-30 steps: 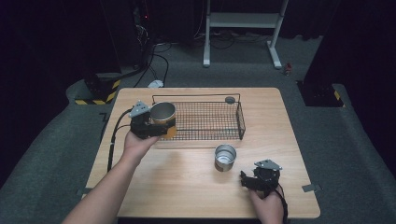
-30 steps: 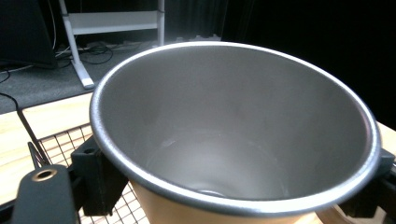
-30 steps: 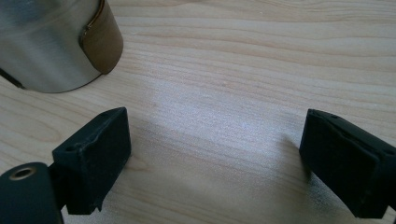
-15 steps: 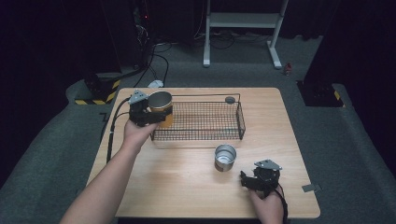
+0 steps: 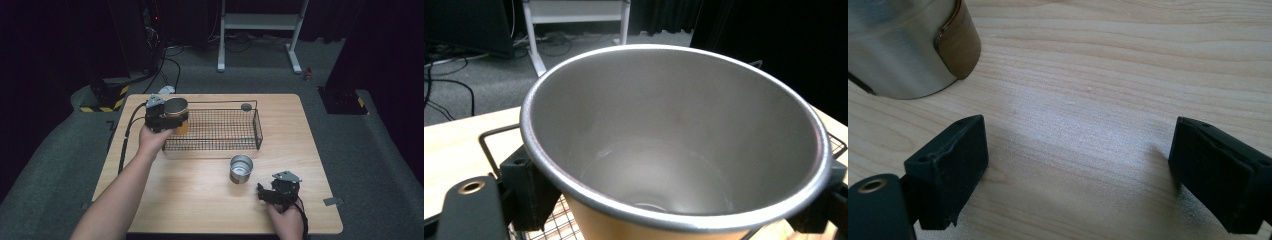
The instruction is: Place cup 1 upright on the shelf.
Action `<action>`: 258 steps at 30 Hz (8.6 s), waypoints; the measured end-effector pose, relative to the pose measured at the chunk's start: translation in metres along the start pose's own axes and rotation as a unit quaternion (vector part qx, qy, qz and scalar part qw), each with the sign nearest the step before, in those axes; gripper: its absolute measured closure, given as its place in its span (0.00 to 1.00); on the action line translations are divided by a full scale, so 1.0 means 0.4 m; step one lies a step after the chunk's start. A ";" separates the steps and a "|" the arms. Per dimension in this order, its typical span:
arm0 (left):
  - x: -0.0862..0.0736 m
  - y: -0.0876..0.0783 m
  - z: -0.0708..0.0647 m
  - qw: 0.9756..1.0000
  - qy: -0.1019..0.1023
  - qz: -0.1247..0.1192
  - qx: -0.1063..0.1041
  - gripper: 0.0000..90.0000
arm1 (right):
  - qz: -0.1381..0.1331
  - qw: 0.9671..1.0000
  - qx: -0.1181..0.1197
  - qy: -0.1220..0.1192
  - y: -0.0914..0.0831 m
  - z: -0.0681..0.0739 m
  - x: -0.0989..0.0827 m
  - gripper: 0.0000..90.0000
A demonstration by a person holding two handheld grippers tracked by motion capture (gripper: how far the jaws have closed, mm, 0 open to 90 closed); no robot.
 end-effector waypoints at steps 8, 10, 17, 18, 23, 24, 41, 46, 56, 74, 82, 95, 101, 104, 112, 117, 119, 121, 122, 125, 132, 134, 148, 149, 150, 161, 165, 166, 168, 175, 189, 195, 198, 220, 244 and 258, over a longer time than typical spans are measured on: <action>-0.025 0.045 -0.018 1.000 -0.003 0.025 0.006 0.16 | 0.000 1.000 0.000 0.000 0.000 0.000 0.000 0.10; -0.031 0.055 -0.023 1.000 -0.001 0.029 0.009 0.16 | 0.000 1.000 0.000 0.001 0.000 0.001 0.000 0.10; -0.054 0.091 -0.037 0.998 0.000 0.052 0.018 0.16 | 0.000 1.000 0.001 -0.001 0.000 0.000 0.000 0.10; -0.054 0.091 -0.037 0.998 0.000 0.052 0.018 0.16 | 0.000 1.000 0.001 -0.002 0.000 0.001 0.000 0.10; -0.067 0.108 -0.047 0.998 0.006 0.063 0.023 0.16 | 0.000 1.000 0.001 -0.002 0.000 0.000 0.000 0.10; -0.073 0.115 -0.051 0.997 0.008 0.067 0.022 0.16 | 0.000 1.000 0.001 -0.002 0.000 0.001 0.000 0.10; -0.103 0.148 -0.063 0.993 0.029 0.110 0.045 0.16 | 0.001 1.000 0.002 -0.002 0.000 0.001 0.000 0.10; -0.113 0.151 -0.065 0.992 0.031 0.112 0.053 0.16 | 0.001 1.000 0.002 -0.002 0.000 0.001 0.000 0.10; -0.116 0.151 -0.060 0.991 0.033 0.111 0.063 0.16 | 0.001 1.000 0.002 -0.002 0.000 0.001 0.000 0.10; -0.124 0.145 -0.058 0.992 0.031 0.115 0.043 0.08 | 0.001 1.000 0.003 -0.003 0.000 0.001 0.000 0.10; -0.119 0.129 -0.057 0.993 0.037 0.107 0.039 0.02 | 0.001 1.000 0.003 -0.003 0.000 0.001 0.000 0.10; -0.127 0.069 -0.045 0.995 0.042 0.086 0.033 0.00 | 0.001 1.000 0.002 -0.003 0.000 0.001 0.000 0.10; -0.125 0.029 -0.038 0.996 0.043 0.074 0.030 0.00 | 0.001 1.000 0.002 -0.003 0.000 0.001 0.000 0.10; -0.130 0.014 -0.034 0.996 0.045 0.075 0.030 0.00 | 0.001 1.000 0.003 -0.003 0.000 0.001 0.000 0.10; -0.151 -0.018 -0.029 0.996 0.048 0.075 0.030 0.00 | 0.001 1.000 0.002 -0.003 0.000 0.001 0.000 0.10; -0.169 -0.044 -0.013 0.996 0.046 0.074 0.035 0.00 | 0.001 1.000 0.003 -0.003 0.000 0.002 0.000 0.10; -0.175 -0.054 -0.009 0.996 0.044 0.071 0.036 0.00 | 0.001 1.000 0.002 -0.003 0.000 0.002 0.000 0.10; -0.180 -0.063 -0.005 0.996 0.044 0.071 0.035 0.00 | 0.001 1.000 0.002 -0.003 0.000 0.001 0.000 0.10; -0.180 -0.063 -0.005 0.996 0.044 0.071 0.035 0.00 | 0.001 1.000 0.002 -0.003 0.000 0.001 0.000 0.10; -0.188 -0.078 0.001 0.996 0.046 0.069 0.036 0.00 | 0.001 1.000 0.002 -0.003 0.000 0.001 0.000 0.10; -0.218 -0.110 0.017 0.996 0.043 0.070 0.035 0.00 | 0.001 1.000 0.002 -0.003 0.000 0.002 0.000 0.10; -0.223 -0.116 0.021 0.996 0.047 0.069 0.035 0.00 | 0.001 1.000 0.003 -0.003 0.000 0.002 0.000 0.10; -0.297 -0.182 0.041 0.996 0.047 0.080 0.012 0.01 | 0.001 1.000 0.002 -0.003 0.000 0.002 0.000 0.10; -0.310 -0.189 0.042 0.996 0.040 0.085 0.004 0.01 | 0.001 1.000 0.002 -0.003 0.000 0.002 0.000 0.10; -0.310 -0.189 0.042 0.996 0.040 0.085 0.004 0.01 | 0.001 1.000 0.002 -0.003 0.000 0.001 0.000 0.10; -0.407 -0.225 0.043 0.991 0.054 0.126 -0.013 0.00 | 0.002 1.000 0.009 -0.008 0.000 0.004 -0.001 0.10; -0.457 -0.238 0.048 0.987 0.059 0.153 -0.006 0.00 | 0.004 1.000 0.017 -0.018 -0.001 0.007 -0.001 0.10; -0.463 -0.241 0.048 0.986 0.055 0.156 -0.006 0.00 | 0.004 1.000 0.017 -0.018 -0.001 0.007 -0.001 0.10; -0.478 -0.249 0.051 0.986 0.052 0.159 -0.004 0.00 | 0.003 1.000 0.017 -0.018 0.000 0.007 -0.001 0.10; -0.507 -0.260 0.039 0.987 0.074 0.143 0.025 0.02 | 0.005 0.999 0.024 -0.021 -0.003 0.011 -0.004 0.10; -0.510 -0.256 0.017 0.984 0.076 0.152 0.062 0.00 | -0.005 0.999 0.021 -0.034 -0.013 0.015 -0.002 0.14; -0.510 -0.255 0.017 0.984 0.075 0.152 0.063 0.00 | -0.017 0.999 0.024 -0.035 -0.027 0.032 0.010 0.11; -0.510 -0.255 0.017 0.984 0.075 0.152 0.063 0.00 | -0.021 0.999 0.030 -0.037 -0.029 0.042 0.017 0.11; -0.510 -0.255 0.017 0.984 0.075 0.152 0.063 0.00 | -0.047 0.995 0.062 -0.069 -0.031 0.128 0.066 0.11; -0.510 -0.254 0.016 0.984 0.074 0.151 0.063 0.00 | -0.065 0.994 0.070 -0.062 0.030 0.183 0.140 0.10; -0.510 -0.254 0.016 0.984 0.074 0.151 0.063 0.00 | -0.079 0.992 0.071 -0.060 0.049 0.189 0.147 0.19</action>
Point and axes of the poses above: each handheld gripper's, and its own axes: y roughly forward along the jaws, x roughly out of its top, z roughly to its left, the point moved 3 cm from there along y, roughly forward along the jaws, and after that the axes turned 11 degrees about x, right-handed, at the moved point
